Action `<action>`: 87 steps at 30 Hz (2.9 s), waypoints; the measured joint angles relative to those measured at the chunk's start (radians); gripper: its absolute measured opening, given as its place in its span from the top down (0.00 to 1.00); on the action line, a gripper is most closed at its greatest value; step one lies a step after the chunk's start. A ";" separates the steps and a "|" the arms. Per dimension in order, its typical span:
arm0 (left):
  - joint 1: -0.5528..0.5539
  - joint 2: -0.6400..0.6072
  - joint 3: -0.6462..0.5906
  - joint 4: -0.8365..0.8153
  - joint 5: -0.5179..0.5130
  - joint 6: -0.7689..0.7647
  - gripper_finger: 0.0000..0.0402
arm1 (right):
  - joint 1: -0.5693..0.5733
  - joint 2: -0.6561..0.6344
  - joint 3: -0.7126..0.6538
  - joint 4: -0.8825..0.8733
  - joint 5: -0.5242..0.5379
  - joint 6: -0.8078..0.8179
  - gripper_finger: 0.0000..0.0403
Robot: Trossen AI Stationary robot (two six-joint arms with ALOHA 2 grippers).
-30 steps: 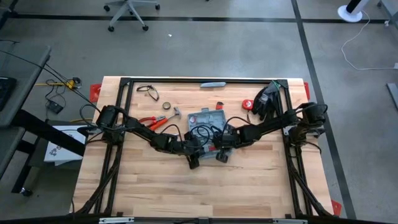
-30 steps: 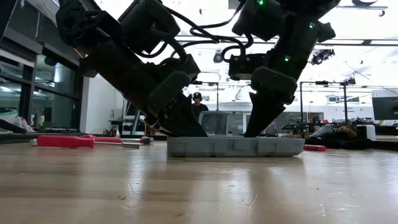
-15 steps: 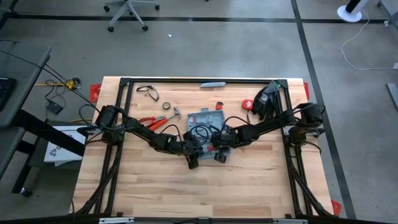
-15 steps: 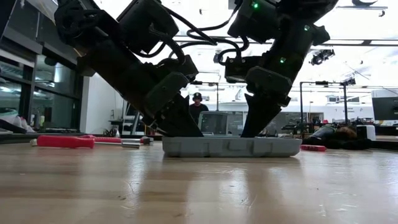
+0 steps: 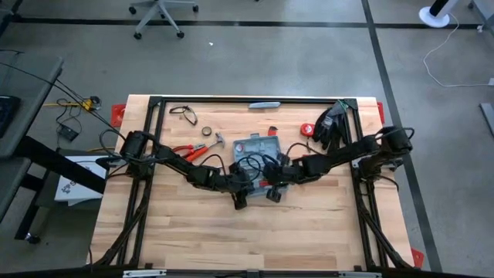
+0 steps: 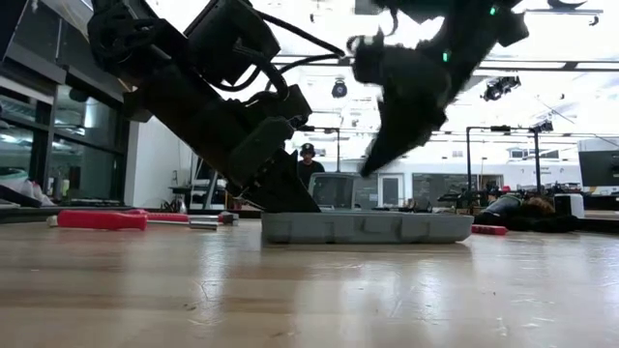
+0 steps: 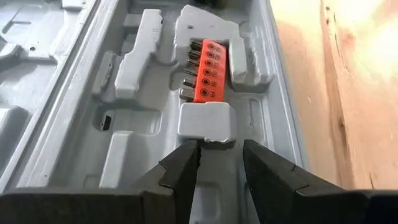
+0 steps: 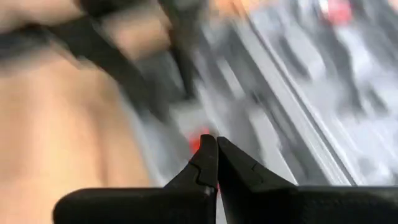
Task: Prefit tool cases
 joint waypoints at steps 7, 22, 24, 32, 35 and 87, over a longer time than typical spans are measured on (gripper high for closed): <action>0.000 -0.017 -0.002 0.032 -0.018 0.039 0.70 | 0.003 -0.055 -0.191 0.469 -0.079 0.041 1.00; -0.014 -0.152 -0.174 0.473 0.142 0.156 0.70 | -0.023 0.069 -0.501 1.316 -0.183 0.245 1.00; -0.016 -0.155 -0.214 0.471 0.099 0.106 0.70 | -0.023 0.106 -0.462 1.319 -0.216 0.245 1.00; -0.056 -0.246 -0.315 0.399 0.018 -0.027 0.70 | -0.025 0.237 -0.304 1.317 -0.317 0.230 1.00; -0.070 -0.283 -0.326 0.398 -0.025 -0.020 0.70 | -0.025 0.259 -0.285 1.268 -0.334 0.256 1.00; -0.080 -0.302 -0.328 0.331 -0.074 -0.003 0.70 | -0.062 0.317 -0.237 1.221 -0.455 0.351 1.00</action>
